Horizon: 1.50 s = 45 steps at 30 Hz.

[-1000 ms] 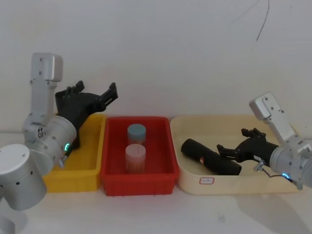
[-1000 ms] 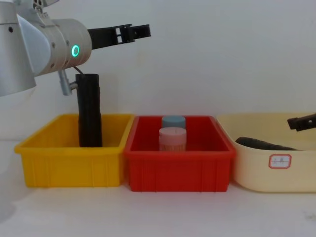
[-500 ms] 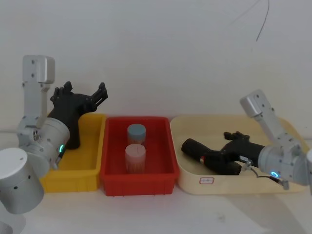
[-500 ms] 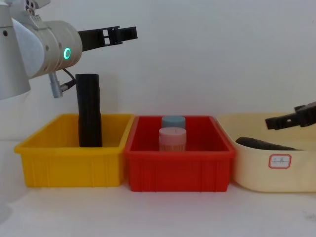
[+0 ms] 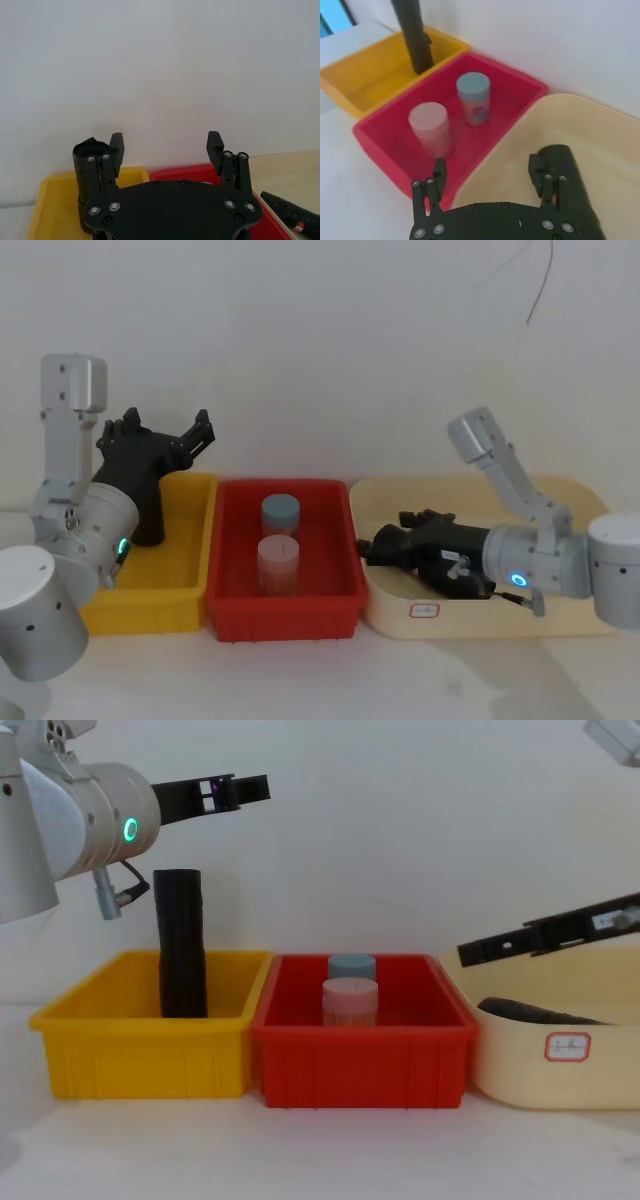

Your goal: Pick up the garbage bag with the one hand and transfer it to the other hand.

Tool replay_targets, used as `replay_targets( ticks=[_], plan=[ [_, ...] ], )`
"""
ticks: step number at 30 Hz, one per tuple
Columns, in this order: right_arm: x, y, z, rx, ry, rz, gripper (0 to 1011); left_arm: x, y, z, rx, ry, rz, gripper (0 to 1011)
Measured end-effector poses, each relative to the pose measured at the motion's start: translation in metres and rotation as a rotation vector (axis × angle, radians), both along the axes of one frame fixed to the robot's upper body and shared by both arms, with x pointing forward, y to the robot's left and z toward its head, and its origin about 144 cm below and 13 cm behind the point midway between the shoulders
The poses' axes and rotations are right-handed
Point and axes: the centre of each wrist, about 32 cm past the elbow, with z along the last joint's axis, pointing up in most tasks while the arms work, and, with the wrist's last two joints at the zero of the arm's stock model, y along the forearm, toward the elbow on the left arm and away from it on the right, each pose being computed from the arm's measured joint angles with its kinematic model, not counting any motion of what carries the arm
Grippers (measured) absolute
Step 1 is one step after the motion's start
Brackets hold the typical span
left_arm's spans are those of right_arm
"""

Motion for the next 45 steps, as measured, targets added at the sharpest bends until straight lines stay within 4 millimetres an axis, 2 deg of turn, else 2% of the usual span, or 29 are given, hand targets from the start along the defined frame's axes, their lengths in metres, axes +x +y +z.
replay_targets(
  ticks=[11, 18, 33, 45],
  plan=[
    [-0.001, 0.019, 0.023, -0.016, -0.003, 0.049, 1000, 0.000, 0.000, 0.000, 0.000, -0.001, 0.006, 1000],
    [-0.002, 0.033, 0.031, -0.071, -0.018, 0.070, 1000, 0.000, 0.000, 0.000, 0.001, -0.001, 0.008, 1000],
    [0.009, 0.074, 0.024, -0.178, -0.035, 0.104, 1000, -0.001, 0.000, 0.000, 0.001, -0.001, 0.010, 1000],
    [0.021, 0.093, 0.027, -0.197, -0.032, 0.125, 1000, -0.001, 0.000, 0.000, 0.001, 0.000, 0.010, 1000]
  ],
)
